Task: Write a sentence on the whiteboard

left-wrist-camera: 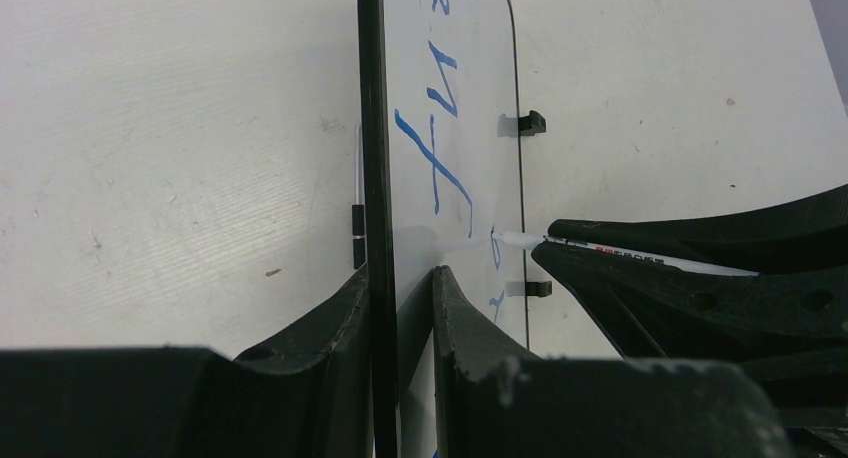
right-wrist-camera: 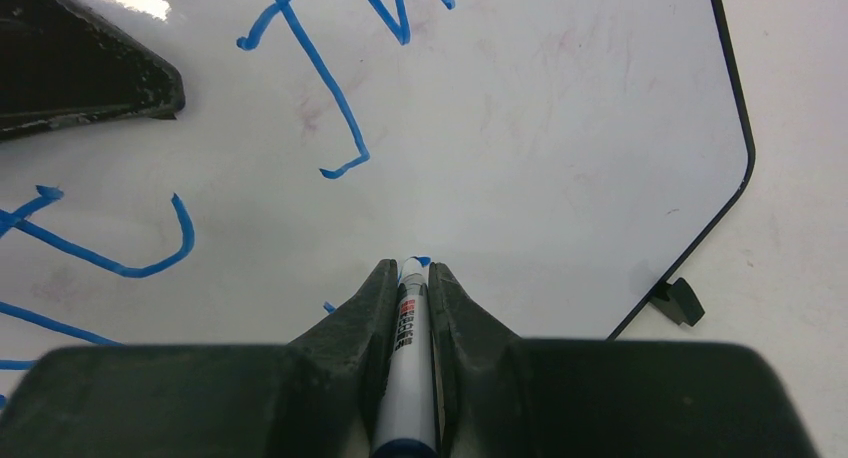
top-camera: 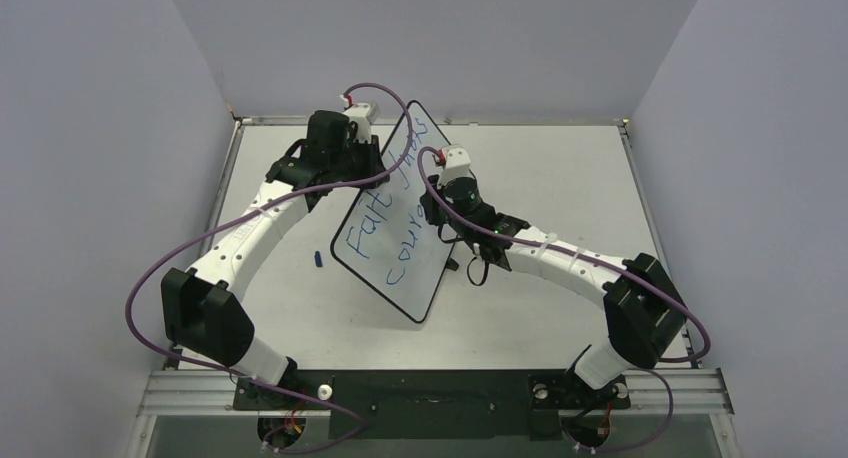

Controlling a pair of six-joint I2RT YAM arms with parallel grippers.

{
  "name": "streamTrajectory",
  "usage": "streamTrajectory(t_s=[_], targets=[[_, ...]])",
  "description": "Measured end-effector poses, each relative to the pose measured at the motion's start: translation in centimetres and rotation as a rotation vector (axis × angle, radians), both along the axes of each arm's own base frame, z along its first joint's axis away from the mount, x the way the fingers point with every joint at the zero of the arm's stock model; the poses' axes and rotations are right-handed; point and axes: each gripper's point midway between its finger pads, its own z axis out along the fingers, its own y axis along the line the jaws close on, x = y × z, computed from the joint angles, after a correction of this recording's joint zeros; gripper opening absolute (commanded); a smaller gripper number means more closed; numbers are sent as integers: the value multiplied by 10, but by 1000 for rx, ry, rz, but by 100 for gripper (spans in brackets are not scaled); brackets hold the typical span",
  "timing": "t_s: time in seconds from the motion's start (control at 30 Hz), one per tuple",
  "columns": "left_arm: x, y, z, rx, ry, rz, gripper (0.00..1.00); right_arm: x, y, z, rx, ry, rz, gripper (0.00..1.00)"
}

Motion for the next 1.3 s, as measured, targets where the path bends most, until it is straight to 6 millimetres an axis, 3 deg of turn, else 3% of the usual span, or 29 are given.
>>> streamTrajectory(t_s=[0.47, 1.0, 1.3], targets=[[0, 0, 0, -1, -1, -1, 0, 1, 1, 2, 6, -5, 0, 0], [0, 0, 0, 0, 0, 0, 0, 0, -16, -23, -38, 24, -40, 0], [-1, -1, 1, -2, -2, -2, 0, 7, -26, -25, -40, 29, -64, 0]])
